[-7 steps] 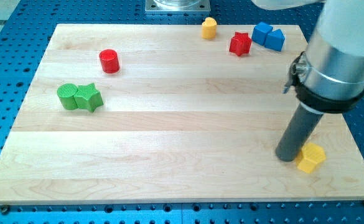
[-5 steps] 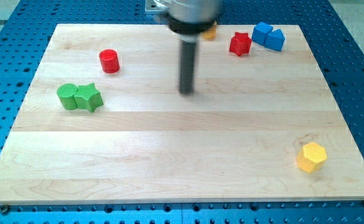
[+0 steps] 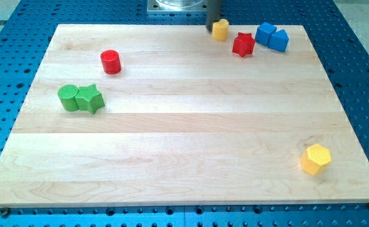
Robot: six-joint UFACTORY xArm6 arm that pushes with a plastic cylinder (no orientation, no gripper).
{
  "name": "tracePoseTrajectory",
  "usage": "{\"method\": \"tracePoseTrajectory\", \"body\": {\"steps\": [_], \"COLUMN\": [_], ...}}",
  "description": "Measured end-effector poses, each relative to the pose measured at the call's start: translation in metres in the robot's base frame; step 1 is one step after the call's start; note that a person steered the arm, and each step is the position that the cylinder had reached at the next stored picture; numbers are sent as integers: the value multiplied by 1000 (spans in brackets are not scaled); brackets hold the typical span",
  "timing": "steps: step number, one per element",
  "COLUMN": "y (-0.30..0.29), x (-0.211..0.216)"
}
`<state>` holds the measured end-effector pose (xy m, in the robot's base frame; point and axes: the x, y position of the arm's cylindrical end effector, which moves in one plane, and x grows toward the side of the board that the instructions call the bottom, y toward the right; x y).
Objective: Push the yellow heart into the yellow hexagon
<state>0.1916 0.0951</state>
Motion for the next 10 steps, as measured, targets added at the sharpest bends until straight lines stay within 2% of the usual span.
{"method": "tracePoseTrajectory", "body": {"steps": [1,3,4,5,6,7,8,9,10], "y": [26,29,35,17,-14,25,10,55,48], "x": [24,155,145,101,183,273,285,343,346]}}
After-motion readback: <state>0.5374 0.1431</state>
